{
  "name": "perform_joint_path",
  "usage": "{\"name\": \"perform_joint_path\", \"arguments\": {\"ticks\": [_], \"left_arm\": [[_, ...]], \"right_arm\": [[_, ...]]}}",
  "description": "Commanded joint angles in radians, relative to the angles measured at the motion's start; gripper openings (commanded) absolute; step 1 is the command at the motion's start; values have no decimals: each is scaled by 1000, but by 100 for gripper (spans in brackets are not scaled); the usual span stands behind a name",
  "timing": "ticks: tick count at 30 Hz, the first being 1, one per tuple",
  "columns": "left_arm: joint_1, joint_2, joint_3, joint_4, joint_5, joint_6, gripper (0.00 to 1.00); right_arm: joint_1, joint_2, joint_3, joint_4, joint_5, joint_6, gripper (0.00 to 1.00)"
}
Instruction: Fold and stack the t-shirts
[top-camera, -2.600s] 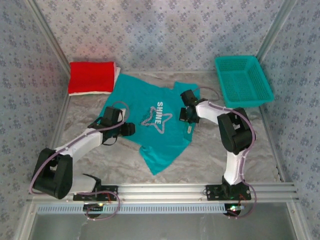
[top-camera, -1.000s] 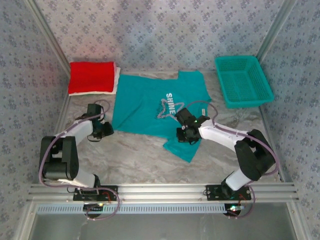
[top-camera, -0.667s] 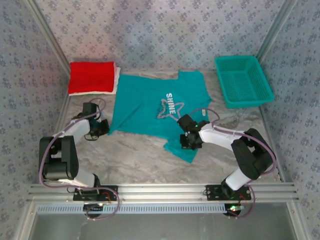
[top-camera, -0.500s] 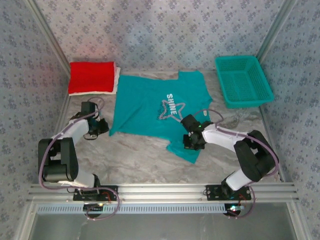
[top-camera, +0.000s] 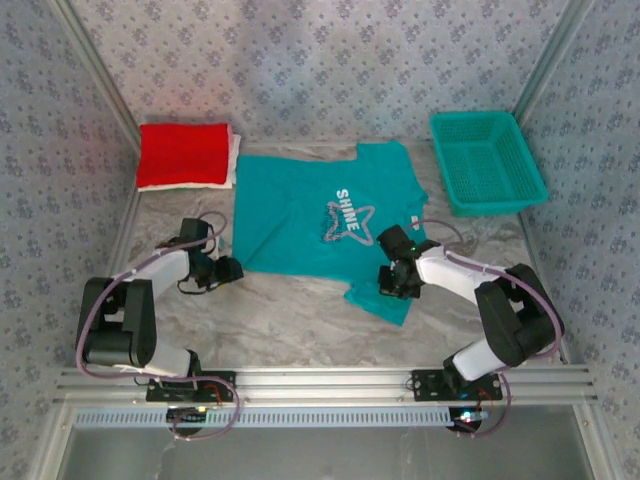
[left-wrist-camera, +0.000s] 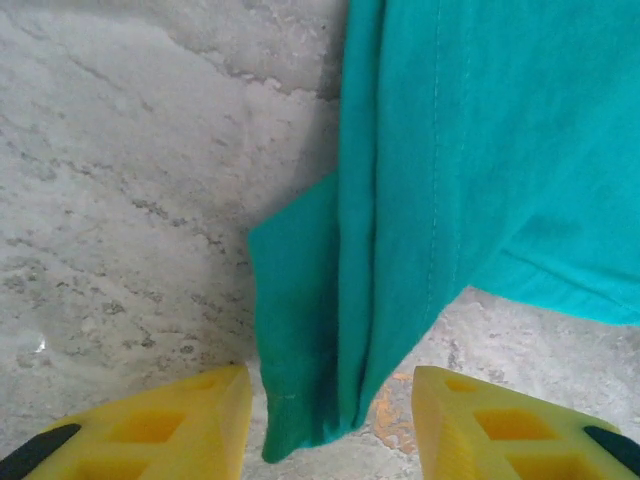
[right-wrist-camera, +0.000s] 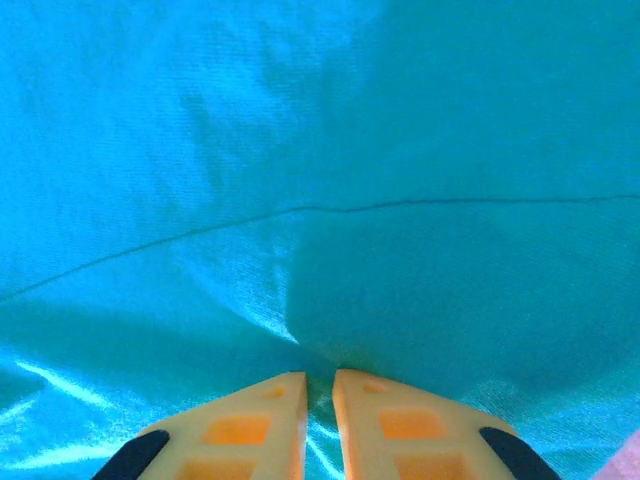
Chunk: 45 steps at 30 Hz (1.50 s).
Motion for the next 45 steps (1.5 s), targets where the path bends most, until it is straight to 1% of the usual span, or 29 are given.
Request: {"name": "perform_joint_path", "arguments": {"ticks": [1,2,3,7,8,9,14,17,18,22,25,27,29,30,31,34,36,37,39,40,41,44,45], "left_arm": [[-14,-3,-9,-13,26,-13,42],[-11,1,-8,-12,13,-19,37],[-10,0,-7,-3,17,-19,35],[-10,4,18,13,-5,-23,40],[-10,13,31,11,-6,-16,41],[-9,24,43,10,-2,-7,39],[-8,73,92,-7,6,16,14],[-1,61,103,-18,0,10,4],[3,46,102,-18,2,5,2],[20,-18,107,-47,15,-10,1],[60,-54,107,-78,42,-16,2],[92,-74,98,-93,53,-16,4],[114,-76,90,-104,62,-9,5],[122,-74,84,-108,63,-6,7],[129,-70,81,-107,68,-5,10],[132,-57,68,-101,87,-3,9],[132,-52,57,-98,108,-4,20],[133,-55,51,-98,114,-4,19],[132,-77,45,-95,103,-12,19],[133,-94,48,-102,86,-17,21],[132,-110,52,-106,77,-22,25],[128,-170,61,-103,62,-34,26],[120,-182,71,-102,37,-37,26]], "right_arm": [[-19,29,-20,-66,15,5,19],[-19,28,-18,-62,14,4,19],[-20,28,-18,-56,10,5,19],[-24,25,-19,-56,-1,3,19],[-24,23,-23,-27,-4,3,19],[-25,22,-27,-24,-5,4,19],[-53,22,-50,-8,-19,3,19],[-73,17,-57,-22,-19,-4,19],[-77,12,-59,-34,-13,-8,19],[-87,-2,-58,-46,-26,-20,18],[-90,-4,-44,-99,-17,-23,18],[-95,-5,-33,-136,3,-26,18],[-103,-9,-33,-173,16,-26,18],[-108,-11,-37,-188,19,-60,17],[-114,-15,-43,-197,22,-62,18],[-129,-15,-62,-212,13,-75,17],[-131,-21,-65,-220,8,-81,18],[-131,-27,-61,-228,12,-82,18],[-131,-42,-49,-250,26,-83,18],[-131,-50,-38,-268,40,-84,18],[-131,-56,-26,-283,51,-90,19],[-131,-83,20,-318,60,-103,20],[-131,-96,37,-321,62,-105,22]]}}
